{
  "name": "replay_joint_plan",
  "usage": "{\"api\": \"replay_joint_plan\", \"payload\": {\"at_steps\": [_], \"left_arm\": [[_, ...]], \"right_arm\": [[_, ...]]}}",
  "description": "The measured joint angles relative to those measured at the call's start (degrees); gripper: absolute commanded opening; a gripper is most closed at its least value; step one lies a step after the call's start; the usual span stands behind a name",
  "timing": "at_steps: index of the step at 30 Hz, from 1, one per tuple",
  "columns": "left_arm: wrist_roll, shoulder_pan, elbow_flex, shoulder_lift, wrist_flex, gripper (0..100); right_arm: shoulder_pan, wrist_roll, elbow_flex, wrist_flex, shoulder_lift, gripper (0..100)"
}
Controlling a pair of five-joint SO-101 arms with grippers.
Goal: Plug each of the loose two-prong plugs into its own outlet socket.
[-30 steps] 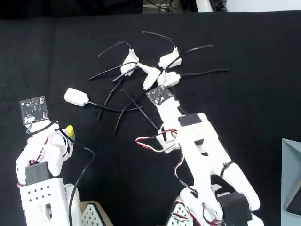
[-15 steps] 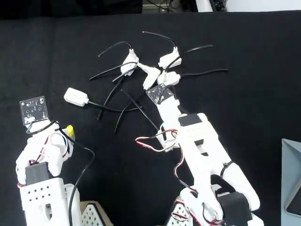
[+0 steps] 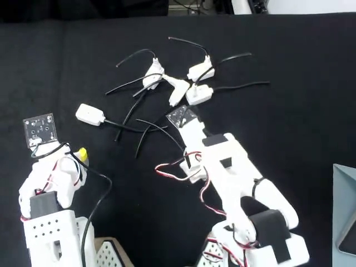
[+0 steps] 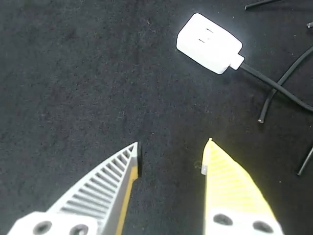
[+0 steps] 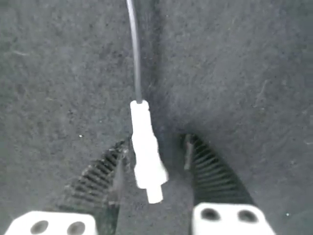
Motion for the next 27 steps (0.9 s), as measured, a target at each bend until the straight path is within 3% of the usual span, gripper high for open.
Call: {"api": "replay_joint_plan", "payload": {"at_steps": [6, 17, 22, 27], "left_arm": [[0.0, 0.0, 0.0, 0.0, 0.0, 21], [0.0, 0.0, 1.14, 0.0, 0.0, 22], [-1.32, 0.0, 0.18, 0.0, 0.09, 21], [-4.92, 0.0, -6.59, 0.09, 6.07, 21]], "right_arm": [[-0.62, 0.0, -0.53, 0.26, 0.18, 1.2], [-1.05, -0.09, -1.23, 3.87, -0.53, 1.2], [-1.14, -0.26, -1.67, 7.65, -8.53, 1.2], [-1.14, -6.07, -1.67, 7.74, -18.2, 1.2]]}}
